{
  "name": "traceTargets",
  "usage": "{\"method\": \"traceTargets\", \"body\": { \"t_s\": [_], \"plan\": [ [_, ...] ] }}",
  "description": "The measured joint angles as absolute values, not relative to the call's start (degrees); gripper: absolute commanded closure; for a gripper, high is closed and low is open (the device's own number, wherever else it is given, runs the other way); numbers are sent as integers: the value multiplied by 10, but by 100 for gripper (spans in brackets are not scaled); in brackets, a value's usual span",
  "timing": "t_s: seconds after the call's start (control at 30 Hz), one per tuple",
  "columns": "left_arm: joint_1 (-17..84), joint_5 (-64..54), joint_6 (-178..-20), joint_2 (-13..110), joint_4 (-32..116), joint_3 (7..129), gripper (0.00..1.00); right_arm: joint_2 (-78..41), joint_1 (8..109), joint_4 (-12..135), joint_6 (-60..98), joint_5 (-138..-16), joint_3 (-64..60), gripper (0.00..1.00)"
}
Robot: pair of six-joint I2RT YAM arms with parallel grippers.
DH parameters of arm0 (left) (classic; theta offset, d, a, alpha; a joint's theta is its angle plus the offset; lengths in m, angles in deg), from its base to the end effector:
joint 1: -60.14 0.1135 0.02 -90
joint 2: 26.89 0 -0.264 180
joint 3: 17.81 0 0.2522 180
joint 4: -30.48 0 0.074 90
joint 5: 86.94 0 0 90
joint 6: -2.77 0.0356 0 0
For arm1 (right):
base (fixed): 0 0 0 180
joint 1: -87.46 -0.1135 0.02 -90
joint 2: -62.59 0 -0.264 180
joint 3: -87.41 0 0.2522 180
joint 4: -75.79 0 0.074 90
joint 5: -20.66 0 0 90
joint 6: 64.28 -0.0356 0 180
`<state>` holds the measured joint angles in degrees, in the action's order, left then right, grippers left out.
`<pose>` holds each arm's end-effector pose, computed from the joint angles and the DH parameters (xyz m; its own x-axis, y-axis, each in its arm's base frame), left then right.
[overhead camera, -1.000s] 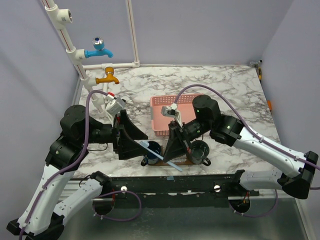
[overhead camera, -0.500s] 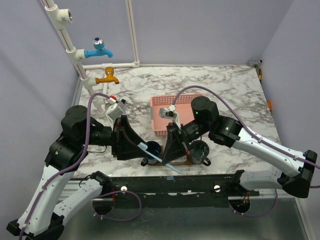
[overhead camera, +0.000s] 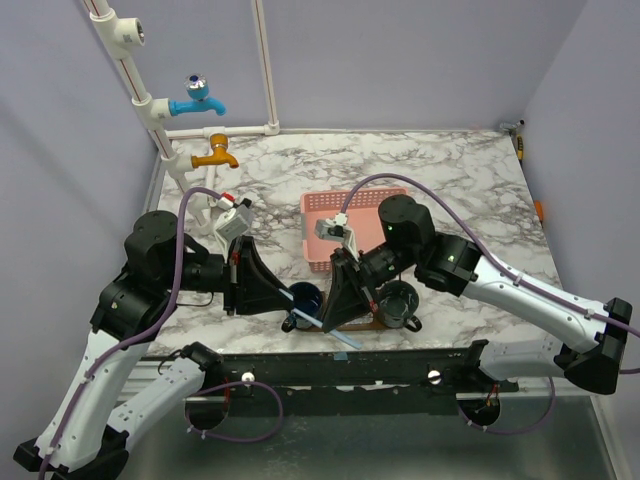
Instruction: Prepare toiletry sets of a toothbrush and toothpaste on the tray
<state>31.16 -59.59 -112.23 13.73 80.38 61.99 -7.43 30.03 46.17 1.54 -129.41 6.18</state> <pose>0.0756 -0.0780 0.4279 -0.5642 0.0905 -0.8207 0.8249 0.0191 -0.5650 0.1163 0.2393 0.3817 -0.5086 -0.4166 -0.7535 -0.7178 -0.2781 0.6383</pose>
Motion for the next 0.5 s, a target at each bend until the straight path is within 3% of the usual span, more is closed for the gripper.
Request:
{"method": "traceTargets", "body": {
  "t_s": [0.13,0.27,0.5],
  "plan": [
    [312,-598,-1117,138,806,617,99,-74,299,461,15,-1292,62,100],
    [312,-600,-1115,138,806,616,100,-74,298,458,16,-1290,62,99],
    [311,-593,-1114,138,815,615,100,-73,296,453,20,-1269,62,72]
  ]
}}
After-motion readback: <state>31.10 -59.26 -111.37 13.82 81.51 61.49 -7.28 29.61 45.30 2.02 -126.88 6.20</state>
